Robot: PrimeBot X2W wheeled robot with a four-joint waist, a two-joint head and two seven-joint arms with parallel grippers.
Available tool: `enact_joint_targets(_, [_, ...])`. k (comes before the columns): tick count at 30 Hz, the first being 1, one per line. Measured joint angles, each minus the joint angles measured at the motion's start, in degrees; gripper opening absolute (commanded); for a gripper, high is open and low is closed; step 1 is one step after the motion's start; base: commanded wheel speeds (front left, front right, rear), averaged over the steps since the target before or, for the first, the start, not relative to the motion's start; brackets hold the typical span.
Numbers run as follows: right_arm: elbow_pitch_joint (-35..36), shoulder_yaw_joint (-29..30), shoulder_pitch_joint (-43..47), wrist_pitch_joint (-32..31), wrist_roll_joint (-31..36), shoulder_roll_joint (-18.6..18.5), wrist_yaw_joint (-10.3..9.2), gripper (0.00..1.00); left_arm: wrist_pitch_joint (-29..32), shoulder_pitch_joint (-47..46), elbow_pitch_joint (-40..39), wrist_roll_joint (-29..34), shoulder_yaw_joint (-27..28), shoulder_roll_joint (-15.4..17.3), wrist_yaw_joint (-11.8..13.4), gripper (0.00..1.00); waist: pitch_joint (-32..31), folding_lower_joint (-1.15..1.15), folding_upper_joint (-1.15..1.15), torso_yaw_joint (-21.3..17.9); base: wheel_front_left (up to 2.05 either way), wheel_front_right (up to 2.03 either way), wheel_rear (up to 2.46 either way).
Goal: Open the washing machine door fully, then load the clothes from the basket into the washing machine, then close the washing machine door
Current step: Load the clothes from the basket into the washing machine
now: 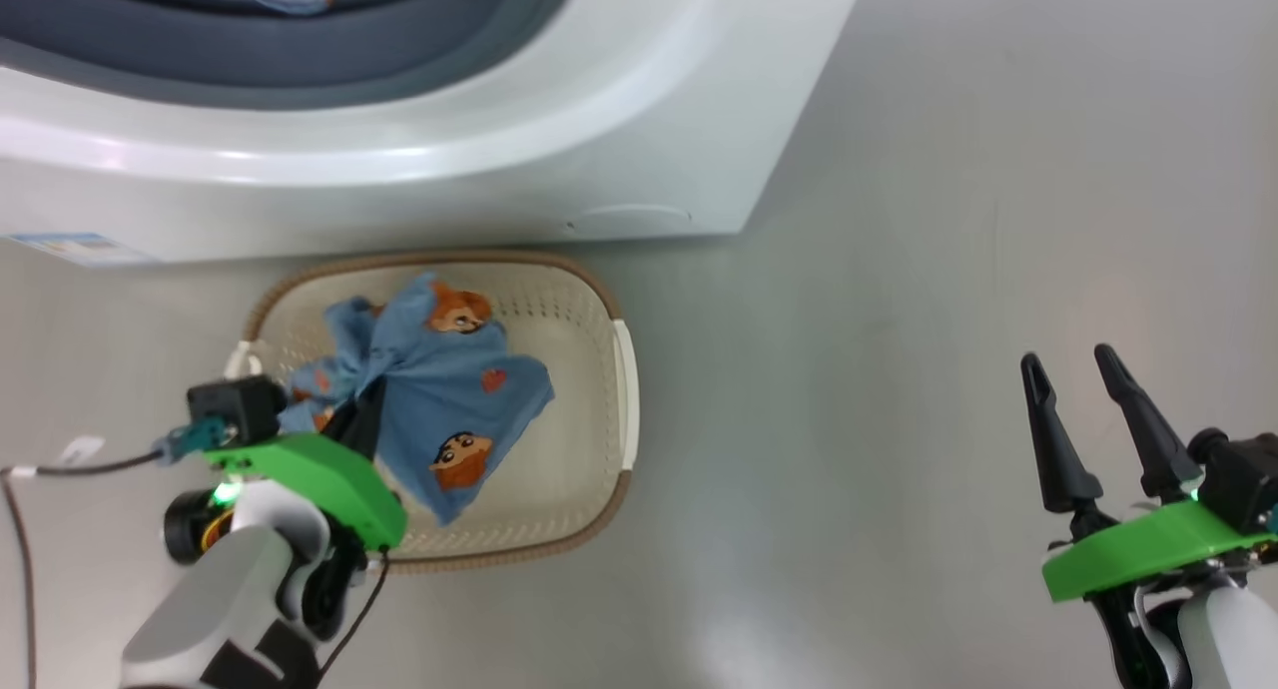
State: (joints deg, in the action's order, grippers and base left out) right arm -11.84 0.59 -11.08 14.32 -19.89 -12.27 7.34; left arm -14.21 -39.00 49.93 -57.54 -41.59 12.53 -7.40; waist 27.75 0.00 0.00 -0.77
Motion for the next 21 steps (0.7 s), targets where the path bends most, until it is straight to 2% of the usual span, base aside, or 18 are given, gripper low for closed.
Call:
enact_joint_targets(8, [-1.15,-0.04,3.07,0.00,-0.62,-0.14,0.00,1.00,0.00,5.91,-4.02,7.03,8.92,0.66,0.00,0.00,-5.73,0.00,0.00,1.47,0.00,0.00,0.00])
enact_joint_targets(21, [-1.85,0.59,7.20,0.00,-1.45,-0.59,0.00,1.00,0.00,14.40,-13.83,15.36,19.81,1.26,0.00,0.00,-12.45,0.00,0.00,2.59,0.00,0.00,0.00])
